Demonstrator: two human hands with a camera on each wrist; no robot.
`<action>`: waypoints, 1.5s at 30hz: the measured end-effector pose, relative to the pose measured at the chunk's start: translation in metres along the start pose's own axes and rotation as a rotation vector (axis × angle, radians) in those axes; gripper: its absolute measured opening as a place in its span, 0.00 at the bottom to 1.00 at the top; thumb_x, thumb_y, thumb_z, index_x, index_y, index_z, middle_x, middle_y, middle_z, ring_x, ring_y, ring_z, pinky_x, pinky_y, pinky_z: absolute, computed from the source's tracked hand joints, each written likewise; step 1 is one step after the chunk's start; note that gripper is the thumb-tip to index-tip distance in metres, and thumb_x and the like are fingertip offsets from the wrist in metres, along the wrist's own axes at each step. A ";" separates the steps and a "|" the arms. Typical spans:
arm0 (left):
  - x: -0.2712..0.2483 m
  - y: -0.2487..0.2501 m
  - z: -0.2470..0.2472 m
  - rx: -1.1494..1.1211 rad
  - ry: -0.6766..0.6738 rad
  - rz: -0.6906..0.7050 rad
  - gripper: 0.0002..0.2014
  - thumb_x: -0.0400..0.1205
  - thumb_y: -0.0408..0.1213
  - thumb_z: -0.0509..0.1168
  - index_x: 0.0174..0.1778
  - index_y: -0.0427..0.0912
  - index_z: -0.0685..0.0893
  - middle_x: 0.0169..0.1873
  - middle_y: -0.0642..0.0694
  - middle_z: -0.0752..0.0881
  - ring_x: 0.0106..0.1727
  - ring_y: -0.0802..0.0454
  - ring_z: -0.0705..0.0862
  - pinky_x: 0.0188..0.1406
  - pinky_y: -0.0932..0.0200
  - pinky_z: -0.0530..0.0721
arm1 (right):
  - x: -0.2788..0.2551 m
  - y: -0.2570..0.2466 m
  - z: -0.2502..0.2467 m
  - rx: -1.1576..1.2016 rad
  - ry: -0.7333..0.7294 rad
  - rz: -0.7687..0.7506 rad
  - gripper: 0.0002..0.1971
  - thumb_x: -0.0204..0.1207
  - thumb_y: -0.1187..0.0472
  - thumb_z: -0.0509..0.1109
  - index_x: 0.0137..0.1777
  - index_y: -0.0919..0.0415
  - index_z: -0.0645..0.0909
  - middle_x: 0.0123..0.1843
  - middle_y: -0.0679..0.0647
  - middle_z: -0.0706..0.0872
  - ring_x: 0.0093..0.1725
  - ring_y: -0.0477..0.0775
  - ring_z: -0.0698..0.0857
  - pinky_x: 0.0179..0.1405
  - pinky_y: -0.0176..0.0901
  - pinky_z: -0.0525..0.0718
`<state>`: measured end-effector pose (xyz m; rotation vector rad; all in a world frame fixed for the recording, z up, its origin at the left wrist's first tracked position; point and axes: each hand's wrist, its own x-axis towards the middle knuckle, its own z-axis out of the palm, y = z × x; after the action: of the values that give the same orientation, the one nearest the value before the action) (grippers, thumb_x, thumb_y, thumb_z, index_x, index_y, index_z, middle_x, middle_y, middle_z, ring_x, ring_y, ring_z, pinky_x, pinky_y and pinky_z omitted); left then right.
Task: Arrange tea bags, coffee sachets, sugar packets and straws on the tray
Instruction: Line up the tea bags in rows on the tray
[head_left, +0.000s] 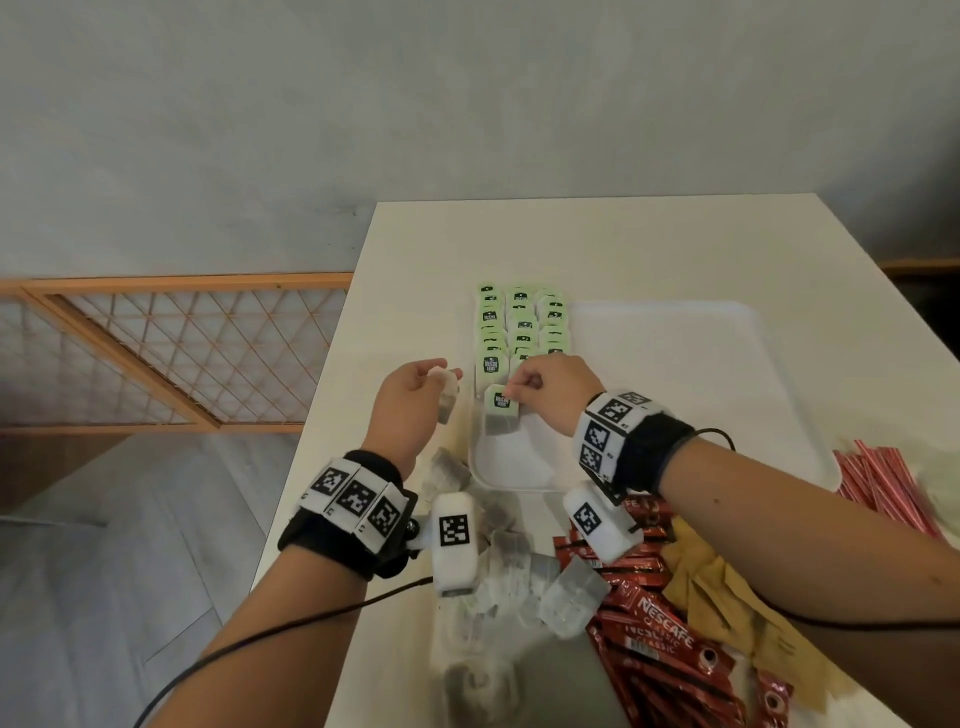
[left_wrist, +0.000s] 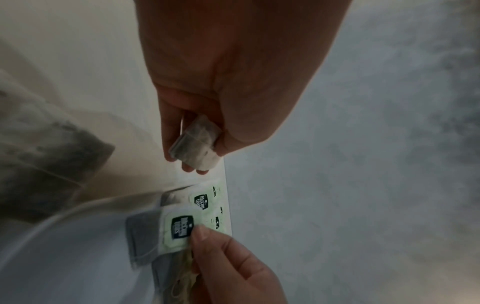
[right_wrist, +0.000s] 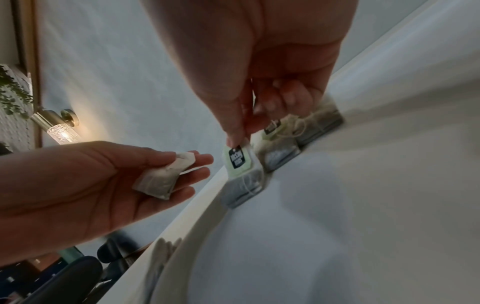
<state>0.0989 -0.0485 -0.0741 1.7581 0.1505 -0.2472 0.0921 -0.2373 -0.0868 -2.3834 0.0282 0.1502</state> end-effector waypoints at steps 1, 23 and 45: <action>0.001 -0.001 0.000 0.012 0.020 0.011 0.13 0.89 0.36 0.57 0.67 0.37 0.79 0.57 0.47 0.90 0.55 0.53 0.87 0.48 0.59 0.84 | 0.003 -0.003 0.001 -0.003 0.009 -0.008 0.07 0.79 0.53 0.71 0.45 0.55 0.88 0.37 0.40 0.82 0.38 0.40 0.79 0.42 0.38 0.77; -0.035 0.020 0.043 -0.118 -0.093 0.086 0.05 0.86 0.36 0.63 0.55 0.39 0.79 0.48 0.46 0.89 0.44 0.56 0.87 0.40 0.65 0.81 | -0.046 -0.010 -0.020 0.303 0.157 -0.115 0.09 0.77 0.57 0.74 0.38 0.58 0.80 0.24 0.31 0.79 0.25 0.33 0.75 0.29 0.25 0.70; -0.041 0.029 0.075 -0.044 -0.060 0.193 0.03 0.82 0.34 0.70 0.46 0.42 0.90 0.41 0.39 0.91 0.40 0.52 0.88 0.42 0.57 0.89 | -0.066 0.004 -0.050 0.218 0.399 -0.044 0.13 0.80 0.55 0.69 0.64 0.49 0.78 0.47 0.42 0.85 0.36 0.47 0.85 0.42 0.41 0.82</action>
<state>0.0601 -0.1267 -0.0506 1.7061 -0.0564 -0.1550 0.0310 -0.2761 -0.0460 -2.1589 0.1718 -0.3348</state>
